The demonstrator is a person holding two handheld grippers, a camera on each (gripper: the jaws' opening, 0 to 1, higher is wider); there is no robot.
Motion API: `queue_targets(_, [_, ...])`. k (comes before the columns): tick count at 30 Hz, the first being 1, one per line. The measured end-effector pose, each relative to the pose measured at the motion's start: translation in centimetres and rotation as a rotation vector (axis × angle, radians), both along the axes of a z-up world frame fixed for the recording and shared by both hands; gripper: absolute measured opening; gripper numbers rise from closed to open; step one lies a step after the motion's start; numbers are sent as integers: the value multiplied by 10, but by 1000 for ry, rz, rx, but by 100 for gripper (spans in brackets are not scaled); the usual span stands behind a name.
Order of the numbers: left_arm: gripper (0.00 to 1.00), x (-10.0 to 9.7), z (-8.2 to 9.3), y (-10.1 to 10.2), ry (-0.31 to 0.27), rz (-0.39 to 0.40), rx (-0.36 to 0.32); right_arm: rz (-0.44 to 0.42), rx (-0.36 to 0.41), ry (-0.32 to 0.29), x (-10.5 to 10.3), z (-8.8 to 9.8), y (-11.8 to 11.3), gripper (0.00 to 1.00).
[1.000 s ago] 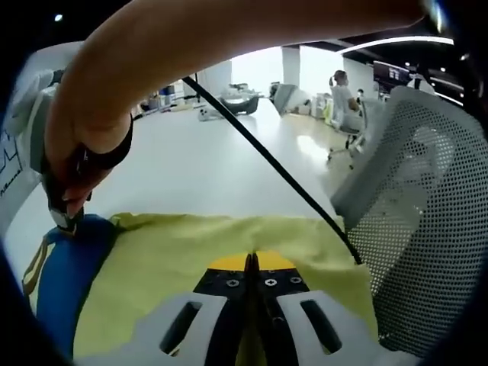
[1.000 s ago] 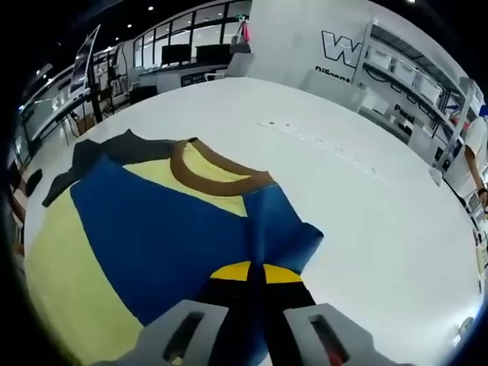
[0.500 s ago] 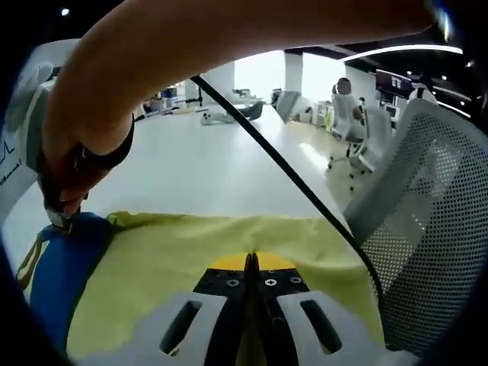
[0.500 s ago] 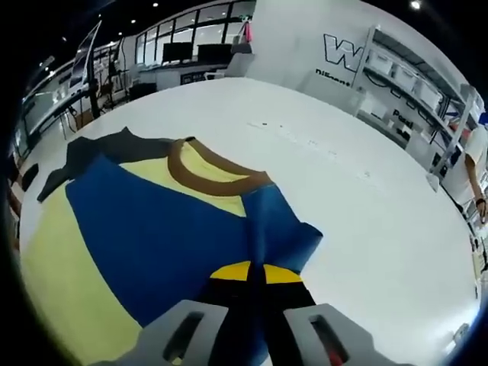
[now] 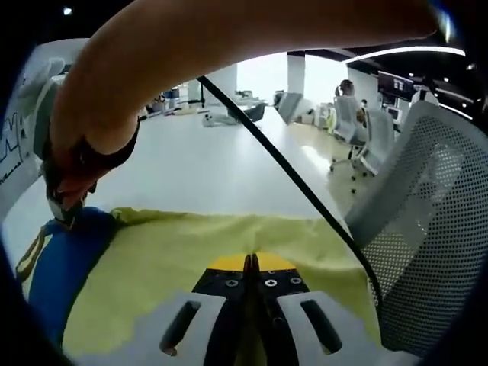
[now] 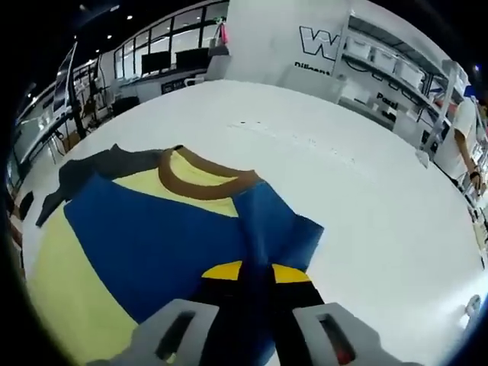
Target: Fold the garment on the visible template until the final outline fits inside the template.
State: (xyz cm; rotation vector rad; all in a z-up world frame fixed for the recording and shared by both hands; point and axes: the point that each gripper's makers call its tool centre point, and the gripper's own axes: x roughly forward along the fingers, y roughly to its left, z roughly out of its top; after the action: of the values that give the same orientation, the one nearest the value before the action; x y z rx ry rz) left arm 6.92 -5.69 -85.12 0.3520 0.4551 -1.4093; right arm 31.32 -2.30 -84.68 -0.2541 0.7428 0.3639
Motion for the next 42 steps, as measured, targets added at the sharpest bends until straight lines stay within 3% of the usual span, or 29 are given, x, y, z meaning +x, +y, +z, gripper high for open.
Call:
queue_targets(2, [0,3,3,4,4,17,-7,52,4,-34,-2,7,5,1])
queue_targets(13, [1,26,38,43,-25,158,-65,20,119,-81,-20,42,6,3])
queue_targets(25, [0,35,60,79,-32,277,-92,17,126,-100,-41,52,7,8])
queue_targets(37, [1,49,75,136,-32,429,-119,19,162,-124,-70,61,16,15])
queue_targets(42, [3,45,83,142,-20,431,-148,14,169,-127,-76,64,19,18])
